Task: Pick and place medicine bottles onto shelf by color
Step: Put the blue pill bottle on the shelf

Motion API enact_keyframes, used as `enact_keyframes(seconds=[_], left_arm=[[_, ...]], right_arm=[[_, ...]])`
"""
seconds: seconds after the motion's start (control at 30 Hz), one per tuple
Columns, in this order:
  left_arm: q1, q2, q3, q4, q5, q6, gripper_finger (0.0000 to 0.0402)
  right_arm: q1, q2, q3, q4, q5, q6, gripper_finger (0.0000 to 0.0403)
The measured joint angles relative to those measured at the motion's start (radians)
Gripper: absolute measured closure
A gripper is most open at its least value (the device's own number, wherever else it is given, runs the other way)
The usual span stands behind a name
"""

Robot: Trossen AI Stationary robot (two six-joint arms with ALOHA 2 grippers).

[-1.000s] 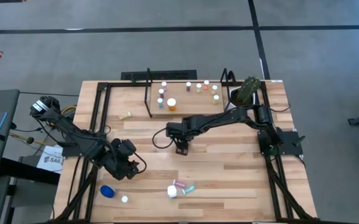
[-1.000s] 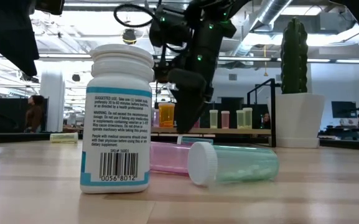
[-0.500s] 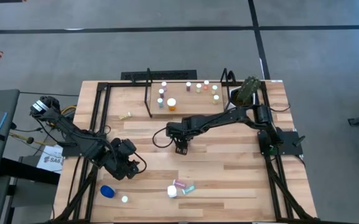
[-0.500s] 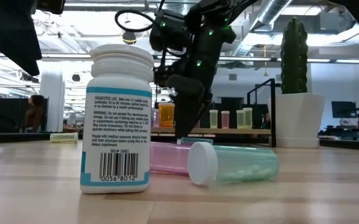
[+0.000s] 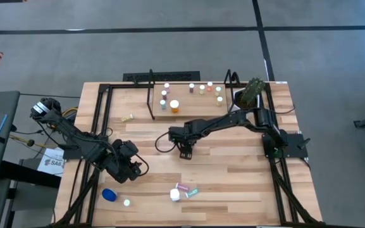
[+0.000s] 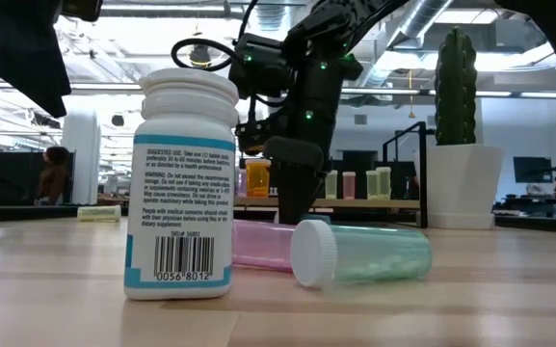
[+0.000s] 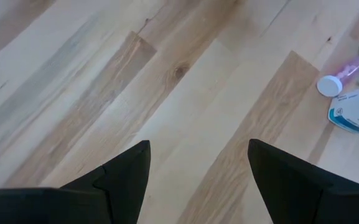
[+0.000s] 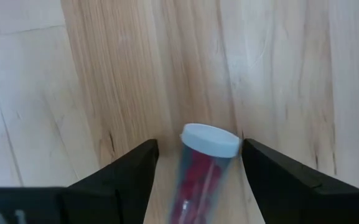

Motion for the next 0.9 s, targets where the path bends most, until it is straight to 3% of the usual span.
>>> enact_keyframes(seconds=[0.5, 0.9], left_arm=[[0.001, 0.000, 0.000, 0.000, -0.033, 0.001, 0.0145], [0.001, 0.000, 0.000, 0.002, -0.094, 0.003, 0.0145]], right_arm=[[-0.024, 0.002, 0.010, 0.044, -0.002, 0.000, 0.0145], [-0.025, 0.002, 0.012, 0.041, 0.008, -0.011, 0.0259]])
